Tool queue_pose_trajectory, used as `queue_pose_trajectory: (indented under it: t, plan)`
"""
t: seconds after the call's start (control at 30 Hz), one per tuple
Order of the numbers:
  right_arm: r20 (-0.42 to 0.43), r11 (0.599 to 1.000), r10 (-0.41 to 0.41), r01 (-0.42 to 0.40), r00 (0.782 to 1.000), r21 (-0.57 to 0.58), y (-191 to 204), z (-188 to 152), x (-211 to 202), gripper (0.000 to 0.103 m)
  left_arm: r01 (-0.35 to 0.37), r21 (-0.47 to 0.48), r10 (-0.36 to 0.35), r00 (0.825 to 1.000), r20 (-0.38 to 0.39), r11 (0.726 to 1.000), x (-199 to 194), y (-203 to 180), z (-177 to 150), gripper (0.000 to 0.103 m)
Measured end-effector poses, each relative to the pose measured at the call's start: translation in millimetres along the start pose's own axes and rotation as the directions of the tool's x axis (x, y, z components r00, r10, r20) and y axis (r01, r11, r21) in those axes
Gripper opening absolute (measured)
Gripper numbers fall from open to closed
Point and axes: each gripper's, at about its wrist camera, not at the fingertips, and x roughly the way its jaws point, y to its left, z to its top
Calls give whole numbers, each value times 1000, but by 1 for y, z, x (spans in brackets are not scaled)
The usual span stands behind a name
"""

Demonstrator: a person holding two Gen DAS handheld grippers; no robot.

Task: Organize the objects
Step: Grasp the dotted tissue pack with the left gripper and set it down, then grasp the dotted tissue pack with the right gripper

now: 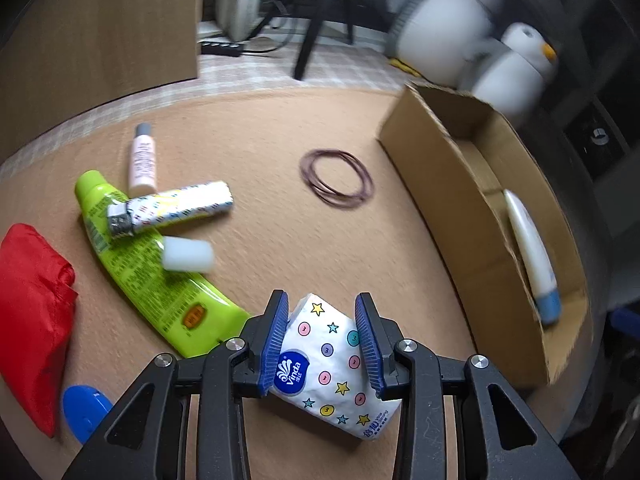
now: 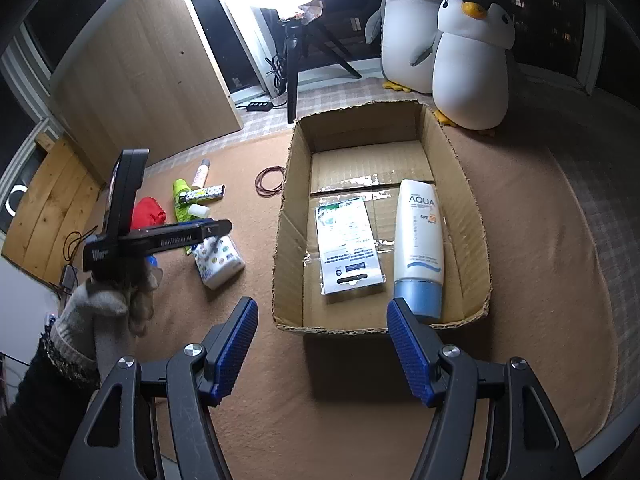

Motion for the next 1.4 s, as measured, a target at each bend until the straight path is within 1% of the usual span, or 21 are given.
queue_pose_trajectory:
  t: [0.13, 0.3, 0.37, 0.43, 0.53, 0.6, 0.7, 0.77, 0.8, 0.83, 0.93, 1.03, 1.13, 1.27, 1.4]
  plan:
    - [-6, 1000, 14, -14, 1000, -4, 7, -2, 1, 63, -20, 102, 20, 1000, 0, 995, -3, -19, -19, 38]
    - [-12, 999, 37, -37, 999, -10, 17, -6, 3, 63, -15, 208, 20, 1000, -22, 978, -7, -40, -46, 38]
    - [-15, 999, 45, -46, 999, -14, 22, -8, 3, 63, -5, 234, 12, 999, -31, 972, -8, -46, -57, 38]
    - [-19, 999, 52, -52, 998, -16, 26, -10, 3, 63, 20, 244, -10, 999, -41, 970, -11, -50, -68, 38]
    - [-29, 998, 57, -58, 998, -21, 30, -14, 5, 63, 67, 216, -57, 997, -50, 974, -15, -49, -82, 38]
    - [-38, 998, 63, -64, 997, -23, 33, -18, 6, 63, 77, 211, -69, 996, -49, 974, -19, -50, -87, 38]
    - [-54, 997, 74, -75, 996, -18, 37, -23, 8, 63, 80, 185, -78, 997, -22, 979, -34, -45, -93, 39]
    - [-62, 996, 84, -85, 995, -22, 40, -26, 10, 63, 80, 142, -82, 997, 8, 987, -50, -36, -98, 48]
    - [-65, 996, 87, -89, 994, -24, 42, -26, 10, 63, 79, 121, -81, 997, 16, 990, -56, -31, -100, 57]
    - [-71, 995, 96, -98, 993, -31, 45, -28, 11, 63, 79, 87, -82, 996, 25, 993, -64, -23, -105, 63]
    - [-91, 991, 119, -125, 989, -53, 55, -32, 15, 63, 110, 23, -110, 994, 27, 994, -79, -8, -122, 64]
    - [-127, 985, 141, -152, 982, -81, 67, -35, 26, 63, 117, 6, -117, 993, 17, 993, -85, -4, -141, 64]
    - [-174, 979, 167, -185, 970, -91, 78, -37, 42, 63, 151, -22, -151, 989, 7, 988, -86, -4, -154, 64]
    - [-231, 970, 194, -221, 953, -98, 90, -39, 62, 63, 165, -53, -165, 986, 4, 985, -80, -6, -162, 64]
    - [-268, 965, 198, -235, 943, -112, 101, -41, 78, 64, 181, -80, -181, 983, 3, 980, -75, -6, -166, 64]
